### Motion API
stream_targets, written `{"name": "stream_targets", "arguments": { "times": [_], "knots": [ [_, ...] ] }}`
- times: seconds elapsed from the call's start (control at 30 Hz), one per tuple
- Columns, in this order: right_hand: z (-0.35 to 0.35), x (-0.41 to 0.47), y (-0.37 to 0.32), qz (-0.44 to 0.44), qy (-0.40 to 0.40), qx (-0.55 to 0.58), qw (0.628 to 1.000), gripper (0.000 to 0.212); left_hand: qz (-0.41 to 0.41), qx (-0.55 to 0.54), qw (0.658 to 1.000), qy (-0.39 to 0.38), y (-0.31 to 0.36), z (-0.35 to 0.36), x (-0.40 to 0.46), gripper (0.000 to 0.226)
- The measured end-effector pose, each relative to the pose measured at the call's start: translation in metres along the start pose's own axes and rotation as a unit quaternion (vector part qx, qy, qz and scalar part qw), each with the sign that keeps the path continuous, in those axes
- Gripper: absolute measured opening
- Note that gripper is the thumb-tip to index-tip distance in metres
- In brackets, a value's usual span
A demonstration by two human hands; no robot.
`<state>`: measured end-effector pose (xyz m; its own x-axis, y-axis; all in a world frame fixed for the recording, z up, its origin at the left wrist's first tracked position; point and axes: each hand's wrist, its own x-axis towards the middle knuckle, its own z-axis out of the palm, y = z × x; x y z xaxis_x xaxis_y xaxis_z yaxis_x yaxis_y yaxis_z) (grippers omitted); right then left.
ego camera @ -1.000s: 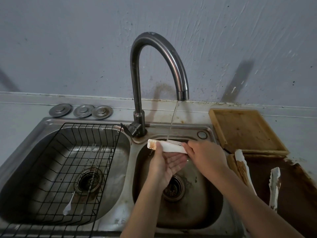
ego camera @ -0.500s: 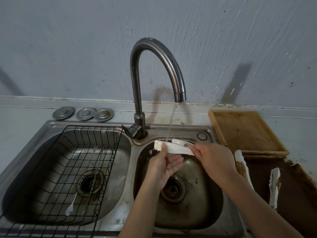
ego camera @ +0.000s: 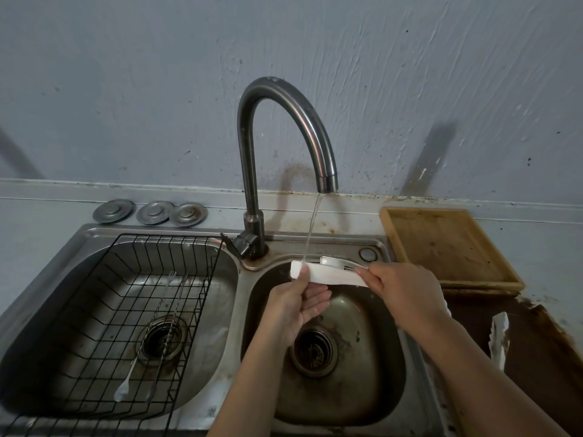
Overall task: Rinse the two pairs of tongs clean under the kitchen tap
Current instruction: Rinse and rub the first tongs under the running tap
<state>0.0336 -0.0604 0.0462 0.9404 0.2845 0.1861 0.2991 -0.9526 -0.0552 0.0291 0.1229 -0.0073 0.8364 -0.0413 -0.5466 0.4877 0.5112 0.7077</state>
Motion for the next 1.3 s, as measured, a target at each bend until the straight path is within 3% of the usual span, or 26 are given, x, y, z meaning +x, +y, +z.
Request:
{"name": "stream_targets", "arguments": {
  "times": [0.17,0.23,0.37,0.6,0.8,0.87,0.97,1.07,1.2,1.3],
  "knots": [
    [-0.001,-0.001,-0.004,-0.006,0.012,0.027,1.000,0.038,0.012,0.003,0.999,0.043,0.009,-0.001,0.005,0.047],
    [-0.002,0.000,-0.005,-0.007,0.011,0.026,1.000,0.039,0.023,0.019,0.999,0.031,0.008,0.004,0.002,0.039],
    [-0.003,-0.001,-0.003,-0.009,0.013,0.034,0.999,0.042,0.047,0.039,0.998,0.011,0.006,0.002,0.002,0.049],
    [-0.003,0.000,-0.002,-0.018,0.003,0.025,1.000,0.039,0.063,0.070,0.993,0.074,0.004,0.000,0.013,0.050],
    [0.000,0.000,0.000,-0.005,0.006,0.061,0.998,0.037,0.071,0.086,0.993,0.024,0.012,-0.001,0.008,0.026],
    [0.001,-0.001,-0.001,0.001,0.003,0.082,0.997,0.038,0.087,0.157,0.984,0.018,0.016,-0.002,0.002,0.021],
    [0.003,0.001,-0.007,-0.004,0.002,0.085,0.996,0.038,0.114,0.251,0.960,0.050,0.015,0.006,-0.009,0.052],
    [0.004,0.003,-0.012,-0.015,0.006,0.074,0.997,0.038,0.135,0.224,0.963,0.071,0.008,0.017,-0.013,0.063],
    [0.005,0.009,-0.016,-0.038,-0.017,0.103,0.994,0.036,0.166,0.104,0.978,0.066,0.016,0.012,-0.013,0.031],
    [0.008,0.018,-0.018,-0.023,-0.039,0.172,0.984,0.029,0.216,0.094,0.970,0.065,0.025,0.002,-0.009,0.030]
  ]
}}
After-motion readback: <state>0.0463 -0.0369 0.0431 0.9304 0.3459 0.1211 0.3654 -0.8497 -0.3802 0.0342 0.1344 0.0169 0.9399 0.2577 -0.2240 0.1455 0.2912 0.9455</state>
